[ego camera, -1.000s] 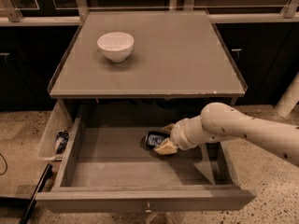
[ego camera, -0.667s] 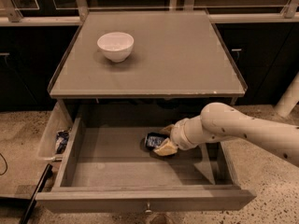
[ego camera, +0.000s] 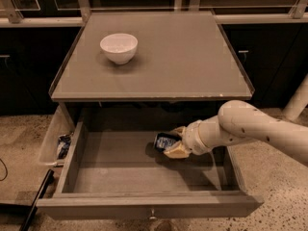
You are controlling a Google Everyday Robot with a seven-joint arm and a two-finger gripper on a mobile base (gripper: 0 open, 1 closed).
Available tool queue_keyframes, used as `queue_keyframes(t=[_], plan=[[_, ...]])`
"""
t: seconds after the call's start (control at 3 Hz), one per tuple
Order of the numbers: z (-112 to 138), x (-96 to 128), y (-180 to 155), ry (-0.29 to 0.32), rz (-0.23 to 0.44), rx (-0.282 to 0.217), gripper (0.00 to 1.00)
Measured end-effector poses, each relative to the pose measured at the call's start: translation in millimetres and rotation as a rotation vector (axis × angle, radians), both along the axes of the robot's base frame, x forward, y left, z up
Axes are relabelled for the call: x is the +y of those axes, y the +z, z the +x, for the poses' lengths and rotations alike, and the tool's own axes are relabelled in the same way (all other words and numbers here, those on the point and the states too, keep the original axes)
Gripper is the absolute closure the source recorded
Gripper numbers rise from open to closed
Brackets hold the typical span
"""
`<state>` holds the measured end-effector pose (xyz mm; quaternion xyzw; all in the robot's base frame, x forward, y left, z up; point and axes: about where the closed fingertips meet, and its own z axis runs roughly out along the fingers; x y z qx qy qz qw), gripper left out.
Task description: Pick pepsi can from top drawer and place on counter
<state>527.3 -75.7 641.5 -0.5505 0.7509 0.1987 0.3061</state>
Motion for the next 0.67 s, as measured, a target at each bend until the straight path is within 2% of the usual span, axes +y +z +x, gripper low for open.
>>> queue_keyframes(t=[0.33, 0.67], plan=[[-17.2, -9.2, 40.2, 0.039, 0.014, -0.027, 1.00], [-34.3, -17.4, 86.2, 0.084, 0.010, -0.073, 1.00]])
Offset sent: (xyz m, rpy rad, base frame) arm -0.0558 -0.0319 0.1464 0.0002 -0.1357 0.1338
